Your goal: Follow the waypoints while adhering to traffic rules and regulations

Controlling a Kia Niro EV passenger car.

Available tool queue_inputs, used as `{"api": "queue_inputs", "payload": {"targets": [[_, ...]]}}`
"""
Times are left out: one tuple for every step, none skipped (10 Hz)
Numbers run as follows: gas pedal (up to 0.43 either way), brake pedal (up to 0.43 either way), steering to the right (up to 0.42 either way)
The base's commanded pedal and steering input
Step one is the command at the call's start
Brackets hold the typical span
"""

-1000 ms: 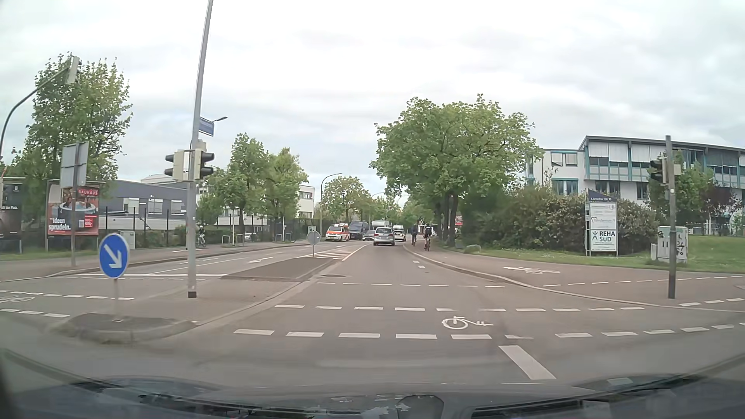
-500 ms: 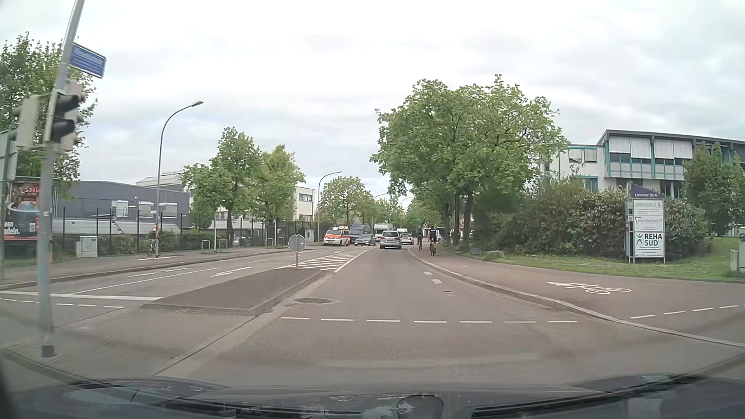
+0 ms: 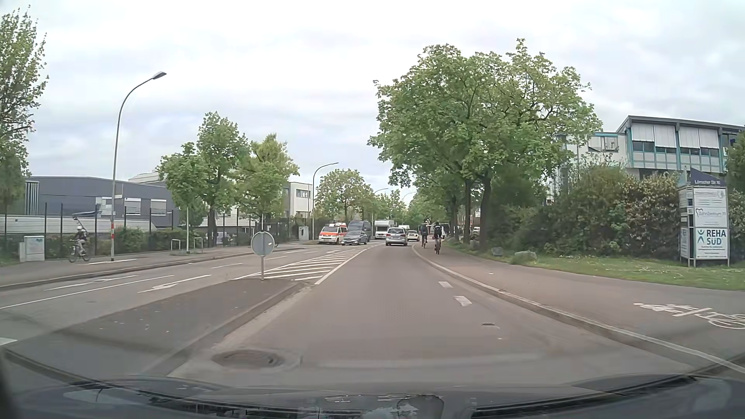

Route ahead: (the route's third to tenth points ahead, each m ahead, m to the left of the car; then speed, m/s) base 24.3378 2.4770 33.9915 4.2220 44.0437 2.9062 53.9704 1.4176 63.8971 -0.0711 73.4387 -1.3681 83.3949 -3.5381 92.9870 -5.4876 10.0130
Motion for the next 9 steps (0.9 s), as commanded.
{"api": "queue_inputs", "payload": {"targets": [[0.118,0.000,-0.004],[0.118,0.000,-0.003],[0.118,0.000,-0.003],[0.118,0.000,-0.003],[0.118,0.000,-0.003],[0.118,0.000,-0.004],[0.118,0.000,-0.004],[0.118,0.000,-0.003],[0.118,0.000,-0.004]]}}
